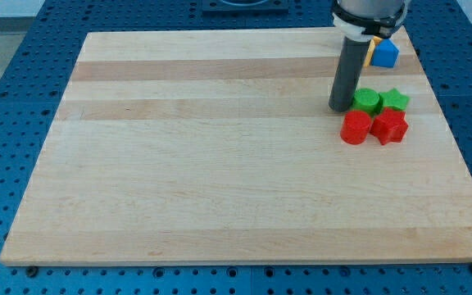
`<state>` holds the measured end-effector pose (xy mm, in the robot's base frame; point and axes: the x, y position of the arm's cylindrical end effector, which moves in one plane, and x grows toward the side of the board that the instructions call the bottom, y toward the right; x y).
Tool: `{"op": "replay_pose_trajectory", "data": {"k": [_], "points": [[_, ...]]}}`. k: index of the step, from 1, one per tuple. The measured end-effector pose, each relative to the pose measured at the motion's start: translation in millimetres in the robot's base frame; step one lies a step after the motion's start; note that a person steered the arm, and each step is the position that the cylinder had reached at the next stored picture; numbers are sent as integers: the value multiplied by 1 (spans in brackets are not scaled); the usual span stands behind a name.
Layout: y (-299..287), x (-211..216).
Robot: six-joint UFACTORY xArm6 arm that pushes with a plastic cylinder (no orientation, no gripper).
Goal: Separate the group of blocks
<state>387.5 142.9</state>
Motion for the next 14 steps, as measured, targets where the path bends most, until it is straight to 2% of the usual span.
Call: {"op": "replay_pose_trajectory", "data": {"k": [2,3,4,6,8,10,14], "points": [[0,-8],[-1,-36],[14,-40],[72,-43],[132,-16],[111,-3],[15,26]]}}
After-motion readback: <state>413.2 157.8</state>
